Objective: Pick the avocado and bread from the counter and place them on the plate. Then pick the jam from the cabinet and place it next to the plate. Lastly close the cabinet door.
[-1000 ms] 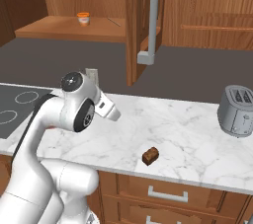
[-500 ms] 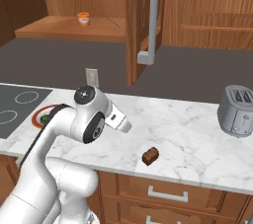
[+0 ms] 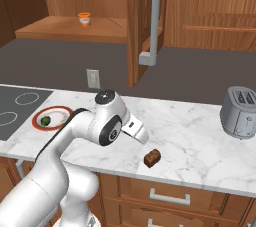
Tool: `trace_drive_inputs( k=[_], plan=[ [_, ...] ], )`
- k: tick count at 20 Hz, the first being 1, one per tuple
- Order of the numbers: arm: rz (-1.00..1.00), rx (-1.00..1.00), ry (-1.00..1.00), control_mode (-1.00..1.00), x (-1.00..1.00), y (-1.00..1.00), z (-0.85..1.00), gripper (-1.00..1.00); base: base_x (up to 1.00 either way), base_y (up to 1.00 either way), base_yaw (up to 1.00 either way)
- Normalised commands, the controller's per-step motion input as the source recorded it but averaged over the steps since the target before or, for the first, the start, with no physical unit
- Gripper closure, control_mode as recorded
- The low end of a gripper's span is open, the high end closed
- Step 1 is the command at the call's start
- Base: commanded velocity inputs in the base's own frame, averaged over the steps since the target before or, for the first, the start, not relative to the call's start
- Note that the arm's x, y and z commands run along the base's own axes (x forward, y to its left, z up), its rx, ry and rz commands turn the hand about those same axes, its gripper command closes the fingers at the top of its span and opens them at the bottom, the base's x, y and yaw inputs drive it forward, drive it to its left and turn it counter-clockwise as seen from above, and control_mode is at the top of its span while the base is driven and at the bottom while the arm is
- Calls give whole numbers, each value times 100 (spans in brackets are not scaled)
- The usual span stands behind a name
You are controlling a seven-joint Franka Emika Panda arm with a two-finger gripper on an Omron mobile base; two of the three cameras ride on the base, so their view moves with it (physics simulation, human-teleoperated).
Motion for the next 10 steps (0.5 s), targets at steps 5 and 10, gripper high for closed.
trace_drive_inputs(
  k=[5,10],
  plan=[
    [0,0,11,-100,0,-38,-38,-100,0,0,0],
    [0,0,10,-100,0,-31,-46,-100,0,0,0]
  ],
)
